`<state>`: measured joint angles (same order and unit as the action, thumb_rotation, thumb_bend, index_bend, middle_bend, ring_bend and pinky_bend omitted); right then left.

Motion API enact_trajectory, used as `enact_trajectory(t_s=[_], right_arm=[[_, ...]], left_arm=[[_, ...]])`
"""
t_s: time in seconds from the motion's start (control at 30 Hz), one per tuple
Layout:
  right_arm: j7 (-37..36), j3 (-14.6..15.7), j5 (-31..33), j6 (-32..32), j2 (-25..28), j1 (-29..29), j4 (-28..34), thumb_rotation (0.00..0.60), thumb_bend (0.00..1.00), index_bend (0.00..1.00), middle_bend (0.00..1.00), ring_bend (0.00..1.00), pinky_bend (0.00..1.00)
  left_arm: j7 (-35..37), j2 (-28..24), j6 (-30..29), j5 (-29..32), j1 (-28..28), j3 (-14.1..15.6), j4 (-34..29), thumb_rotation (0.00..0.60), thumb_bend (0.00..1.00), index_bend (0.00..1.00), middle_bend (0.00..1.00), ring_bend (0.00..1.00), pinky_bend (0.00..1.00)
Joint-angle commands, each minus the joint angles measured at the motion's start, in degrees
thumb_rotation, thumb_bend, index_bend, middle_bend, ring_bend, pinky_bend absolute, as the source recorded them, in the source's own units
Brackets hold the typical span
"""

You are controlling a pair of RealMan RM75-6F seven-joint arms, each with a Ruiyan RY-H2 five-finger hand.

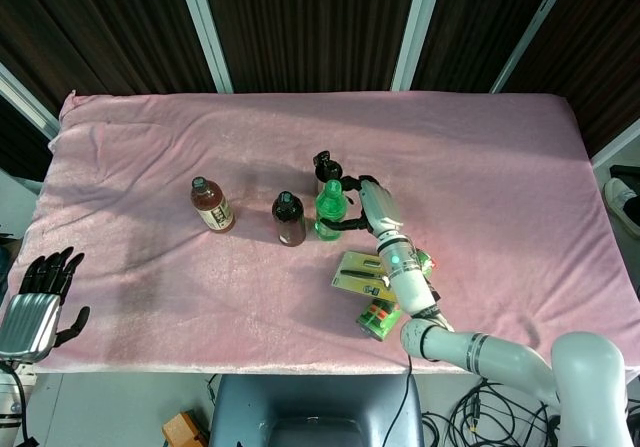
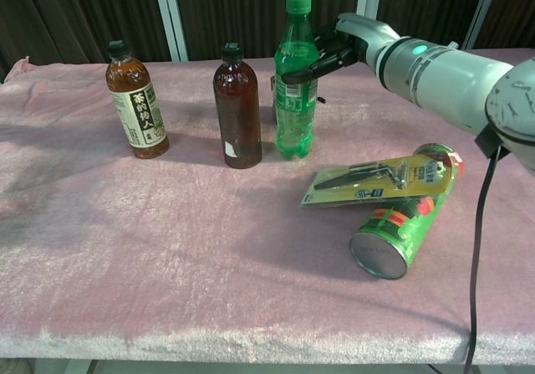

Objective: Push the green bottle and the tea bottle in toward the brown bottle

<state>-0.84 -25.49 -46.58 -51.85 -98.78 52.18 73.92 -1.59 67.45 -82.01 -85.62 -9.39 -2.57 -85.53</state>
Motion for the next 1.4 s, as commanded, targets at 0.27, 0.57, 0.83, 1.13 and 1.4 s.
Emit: enact_trajectory(t_s=[0.27,0.57,0.83,1.13,1.4], right_arm=[[-0.1,-0.2,0.0,1.2,-0.6,0.4,-0.9,0.600,0.35,0.85,0.51,0.35,0.24],[2.0,0.2,2.2,2.5,0.0,0.5,-0.4,0.600,0.35,0.64,0.46,0.26,0.22],[2.4,0.2,2.9,3.0,1.2,0.2,1.2,0.600,0.35,0.13,0.18,0.09,0.16],[2.4,0.2,1.4,2.0,3.8,-0.7,4.8,0.600,0.35,0.01,0.13,0.05,0.13],[2.7,0.9,1.4,2.7,5.3,-1.0,6.6,0.600,0.35,0.01,0.13,0.05,0.13]], left_arm=[[-0.3,0.0,0.4,0.2,-0.2,-0.1,-0.1,0.600,0.37,0.00,0.00,0.00,0.05],[-0.5,0.0,0.4,0.2,-0.1,0.0,-0.1,0.600,0.37,0.00,0.00,0.00,0.05],[-0.5,0.0,0.1,0.2,0.0,0.0,-0.1,0.600,0.37,0.00,0.00,0.00,0.05],[-0.9,0.1,0.5,0.1,-0.3,0.0,-0.3,0.600,0.37,0.00,0.00,0.00,0.05],[-1.3,0.2,0.6,0.1,-0.4,0.0,-0.4,0.600,0.37,0.00,0.00,0.00,0.05]])
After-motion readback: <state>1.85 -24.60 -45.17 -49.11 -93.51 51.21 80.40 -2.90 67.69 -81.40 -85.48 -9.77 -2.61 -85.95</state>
